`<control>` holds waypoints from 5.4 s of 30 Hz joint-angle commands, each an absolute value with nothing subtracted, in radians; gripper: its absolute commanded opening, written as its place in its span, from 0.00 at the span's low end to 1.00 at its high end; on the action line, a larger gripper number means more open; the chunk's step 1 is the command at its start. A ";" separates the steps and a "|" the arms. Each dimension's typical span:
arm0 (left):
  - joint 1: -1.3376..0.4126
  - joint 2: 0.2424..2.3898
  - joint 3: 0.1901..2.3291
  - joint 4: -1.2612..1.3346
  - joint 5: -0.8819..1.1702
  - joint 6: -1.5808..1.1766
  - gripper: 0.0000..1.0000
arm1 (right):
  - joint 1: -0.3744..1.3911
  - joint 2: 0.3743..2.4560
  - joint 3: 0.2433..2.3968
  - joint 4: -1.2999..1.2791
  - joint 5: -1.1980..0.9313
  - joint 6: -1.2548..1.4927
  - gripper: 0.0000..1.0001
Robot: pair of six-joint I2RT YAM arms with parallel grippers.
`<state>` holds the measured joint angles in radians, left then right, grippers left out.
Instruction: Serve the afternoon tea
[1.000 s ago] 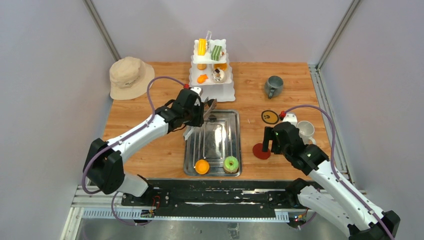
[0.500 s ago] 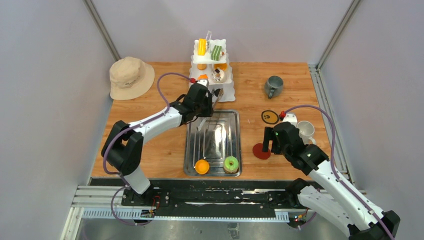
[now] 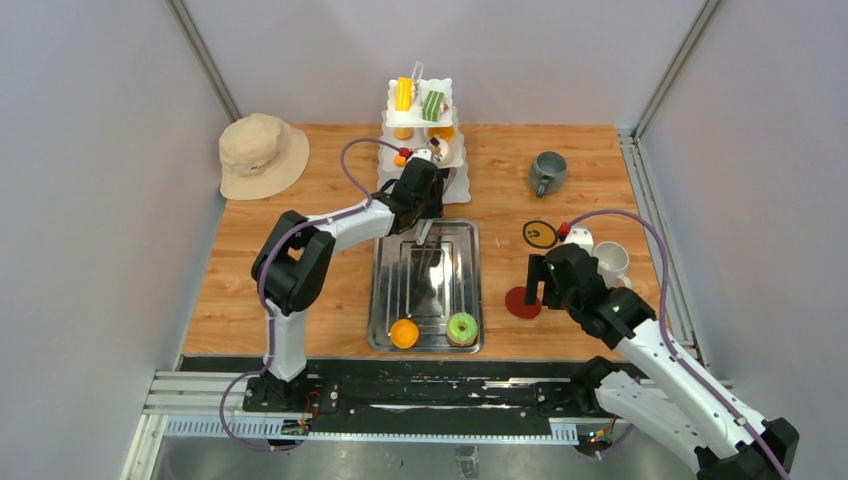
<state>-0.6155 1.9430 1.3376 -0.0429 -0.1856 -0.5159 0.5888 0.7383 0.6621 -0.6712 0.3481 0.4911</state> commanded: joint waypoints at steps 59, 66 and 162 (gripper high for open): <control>-0.663 1.634 1.126 -0.188 -0.096 -0.421 0.16 | 0.596 0.751 0.658 -0.680 0.356 0.500 0.84; -0.716 1.372 1.003 -0.414 0.062 -0.214 0.16 | 0.595 0.766 0.686 -0.684 0.356 0.488 0.83; -0.780 1.188 1.066 -0.597 0.012 -0.375 0.00 | 0.596 0.778 0.639 -0.652 0.327 0.521 0.84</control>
